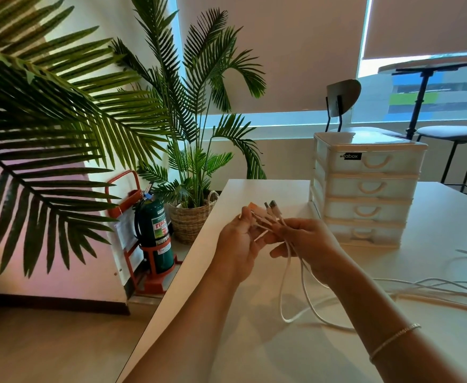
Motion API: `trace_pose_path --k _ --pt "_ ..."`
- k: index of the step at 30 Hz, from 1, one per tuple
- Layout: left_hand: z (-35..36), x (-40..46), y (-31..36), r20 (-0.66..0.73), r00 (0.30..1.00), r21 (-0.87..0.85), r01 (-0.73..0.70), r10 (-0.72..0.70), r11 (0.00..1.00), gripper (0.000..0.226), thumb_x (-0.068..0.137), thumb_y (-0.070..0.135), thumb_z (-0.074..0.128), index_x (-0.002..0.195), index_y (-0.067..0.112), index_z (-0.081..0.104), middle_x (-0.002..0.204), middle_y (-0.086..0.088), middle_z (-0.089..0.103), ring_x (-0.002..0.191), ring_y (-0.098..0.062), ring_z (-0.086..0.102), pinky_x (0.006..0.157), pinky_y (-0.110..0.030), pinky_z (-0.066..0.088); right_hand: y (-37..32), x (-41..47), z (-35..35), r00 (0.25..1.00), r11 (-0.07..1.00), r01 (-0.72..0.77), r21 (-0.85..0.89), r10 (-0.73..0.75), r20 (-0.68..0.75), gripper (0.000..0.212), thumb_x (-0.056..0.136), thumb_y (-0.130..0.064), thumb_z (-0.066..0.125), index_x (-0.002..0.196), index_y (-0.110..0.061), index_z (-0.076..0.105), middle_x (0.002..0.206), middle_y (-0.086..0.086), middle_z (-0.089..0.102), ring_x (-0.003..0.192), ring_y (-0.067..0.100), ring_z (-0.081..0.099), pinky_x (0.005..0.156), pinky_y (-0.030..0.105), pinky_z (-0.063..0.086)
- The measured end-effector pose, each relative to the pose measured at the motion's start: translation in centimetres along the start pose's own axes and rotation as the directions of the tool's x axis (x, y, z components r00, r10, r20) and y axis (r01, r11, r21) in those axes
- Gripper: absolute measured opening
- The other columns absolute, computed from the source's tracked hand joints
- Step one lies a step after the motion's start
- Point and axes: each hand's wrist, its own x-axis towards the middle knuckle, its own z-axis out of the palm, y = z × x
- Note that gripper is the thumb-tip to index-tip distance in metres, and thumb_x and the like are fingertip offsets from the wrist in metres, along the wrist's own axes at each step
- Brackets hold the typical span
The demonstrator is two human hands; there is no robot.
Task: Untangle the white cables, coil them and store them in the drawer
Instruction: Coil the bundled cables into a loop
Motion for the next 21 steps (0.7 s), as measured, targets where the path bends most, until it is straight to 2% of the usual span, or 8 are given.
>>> trace_pose_path --k 6,10,13,15,19,21 --pt "0.54 -0.42 0.27 -0.009 1.0 -0.042 -0.027 0.026 0.999 0.023 0.097 0.023 0.037 0.116 0.019 0.051 0.099 -0.015 0.068 0.088 -0.027 0.067 0.087 -0.043 0.049 0.13 0.06 0.26 0.999 0.999 -0.027 -0.045 0.026 -0.024 0.015 0.09 -0.013 0.056 0.081 -0.012 0.069 0.069 0.009 0.069 0.047 0.016 0.06 0.054 0.024 0.051" --pt "0.44 -0.43 0.15 -0.02 0.998 0.02 -0.056 0.056 0.998 0.018 0.097 0.017 0.042 0.107 0.016 0.057 0.101 -0.016 0.067 0.091 -0.028 0.066 0.084 -0.039 0.052 0.26 0.0 0.43 1.0 0.996 -0.021 -0.083 0.021 -0.002 0.017 0.091 -0.017 0.055 0.08 -0.014 0.068 0.072 0.009 0.07 0.049 0.016 0.06 0.054 0.024 0.05" --pt "0.44 -0.49 -0.17 -0.004 0.999 0.041 -0.042 0.042 0.998 0.029 0.097 0.029 0.037 0.119 0.019 0.053 0.104 -0.012 0.068 0.095 -0.025 0.067 0.083 -0.039 0.053 0.43 0.04 0.48 1.0 0.995 0.016 -0.099 -0.016 -0.002 0.023 0.092 -0.023 0.052 0.079 -0.017 0.069 0.072 0.007 0.072 0.051 0.019 0.061 0.057 0.026 0.05" --pt "0.57 -0.55 -0.33 -0.008 1.0 0.025 -0.009 0.01 1.0 0.039 0.098 0.037 0.031 0.122 0.014 0.052 0.106 -0.013 0.068 0.097 -0.026 0.066 0.084 -0.04 0.053 0.46 0.17 0.5 1.0 0.995 0.028 -0.096 -0.028 0.005 0.027 0.095 -0.022 0.048 0.079 -0.014 0.069 0.074 0.01 0.072 0.052 0.02 0.061 0.059 0.029 0.049" --pt "0.61 -0.63 -0.45 0.002 0.999 0.022 0.038 -0.038 0.999 0.048 0.098 0.042 0.025 0.111 0.012 0.06 0.1 -0.006 0.071 0.094 -0.021 0.068 0.09 -0.041 0.05 0.44 0.22 0.45 0.999 0.998 0.002 -0.067 0.001 0.04 0.03 0.096 -0.022 0.045 0.08 -0.006 0.065 0.065 0.012 0.064 0.049 0.018 0.058 0.053 0.027 0.046" --pt "0.72 -0.68 -0.45 0.024 0.998 0.004 0.057 -0.057 0.998 0.05 0.097 0.045 0.023 0.113 0.013 0.057 0.106 -0.005 0.069 0.096 -0.02 0.067 0.087 -0.037 0.052 0.42 0.11 0.41 0.997 0.996 -0.02 -0.091 0.027 0.074 0.03 0.096 -0.022 0.045 0.081 -0.005 0.065 0.062 0.01 0.063 0.047 0.018 0.056 0.049 0.025 0.044"
